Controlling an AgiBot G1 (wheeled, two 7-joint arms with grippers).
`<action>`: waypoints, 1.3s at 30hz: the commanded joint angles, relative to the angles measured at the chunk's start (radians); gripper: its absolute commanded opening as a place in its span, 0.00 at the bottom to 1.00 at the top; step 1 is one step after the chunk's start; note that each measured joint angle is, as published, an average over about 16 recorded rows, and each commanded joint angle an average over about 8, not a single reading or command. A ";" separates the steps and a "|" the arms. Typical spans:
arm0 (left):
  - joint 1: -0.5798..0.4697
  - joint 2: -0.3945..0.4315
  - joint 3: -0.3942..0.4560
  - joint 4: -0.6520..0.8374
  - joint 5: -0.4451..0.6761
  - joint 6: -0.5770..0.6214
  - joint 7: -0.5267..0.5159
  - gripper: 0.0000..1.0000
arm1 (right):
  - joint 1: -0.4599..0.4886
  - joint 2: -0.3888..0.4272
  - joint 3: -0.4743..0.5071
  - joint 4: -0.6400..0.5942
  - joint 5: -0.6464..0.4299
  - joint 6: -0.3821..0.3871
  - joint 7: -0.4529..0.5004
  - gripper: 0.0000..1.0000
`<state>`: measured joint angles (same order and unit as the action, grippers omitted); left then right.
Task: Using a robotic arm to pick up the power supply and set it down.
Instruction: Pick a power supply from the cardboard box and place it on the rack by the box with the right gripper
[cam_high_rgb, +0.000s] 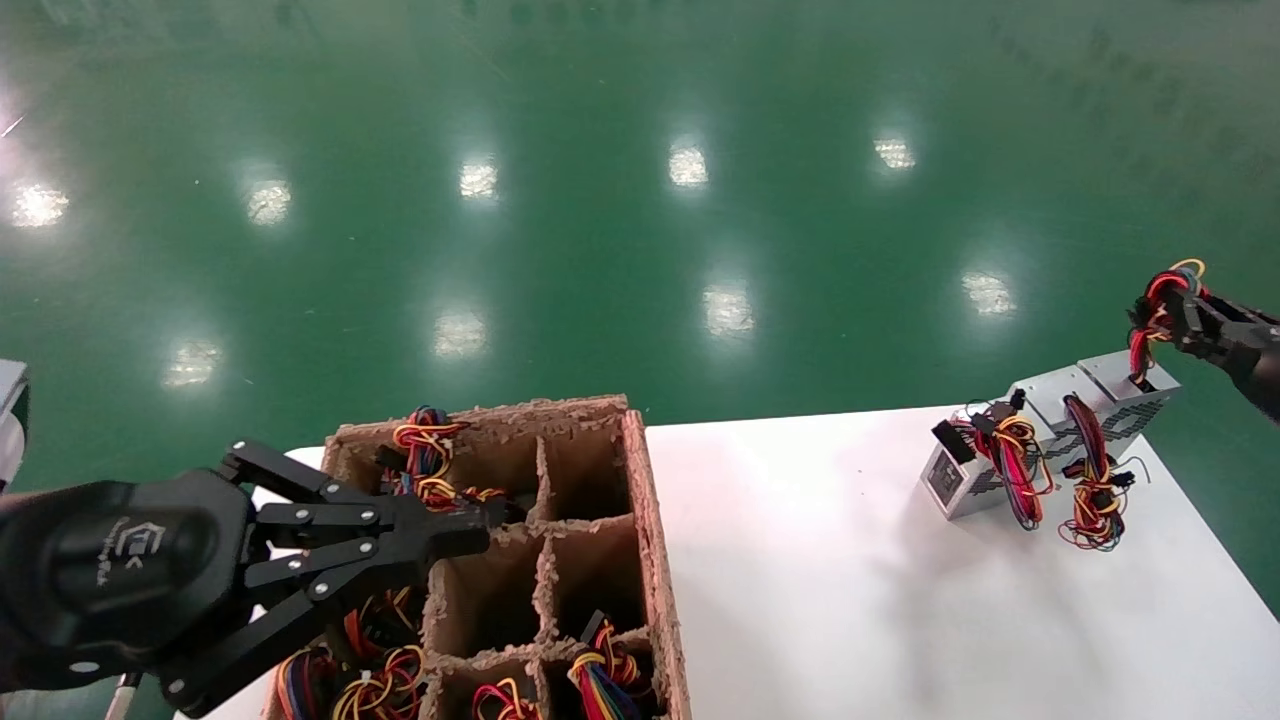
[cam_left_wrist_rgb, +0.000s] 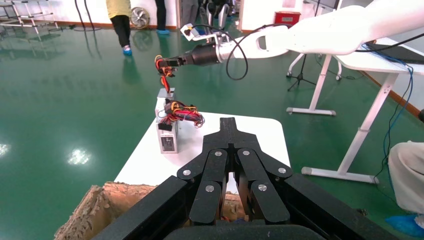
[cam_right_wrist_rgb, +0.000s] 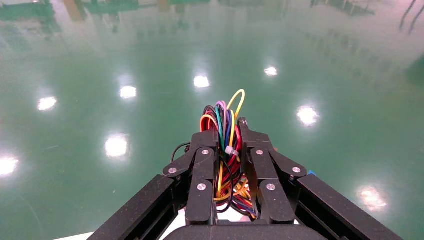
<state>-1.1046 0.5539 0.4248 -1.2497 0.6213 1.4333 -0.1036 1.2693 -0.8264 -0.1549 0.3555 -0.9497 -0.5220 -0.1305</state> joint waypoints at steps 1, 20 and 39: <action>0.000 0.000 0.000 0.000 0.000 0.000 0.000 0.00 | -0.013 0.003 -0.003 0.023 -0.003 0.015 0.012 1.00; 0.000 0.000 0.000 0.000 0.000 0.000 0.000 0.00 | -0.122 0.055 -0.050 0.221 -0.030 0.093 0.176 1.00; 0.000 0.000 0.000 0.000 0.000 0.000 0.000 0.00 | -0.254 0.110 -0.070 0.451 -0.024 0.180 0.295 1.00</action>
<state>-1.1046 0.5539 0.4248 -1.2497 0.6213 1.4333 -0.1035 1.0145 -0.7162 -0.2222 0.8095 -0.9727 -0.3498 0.1568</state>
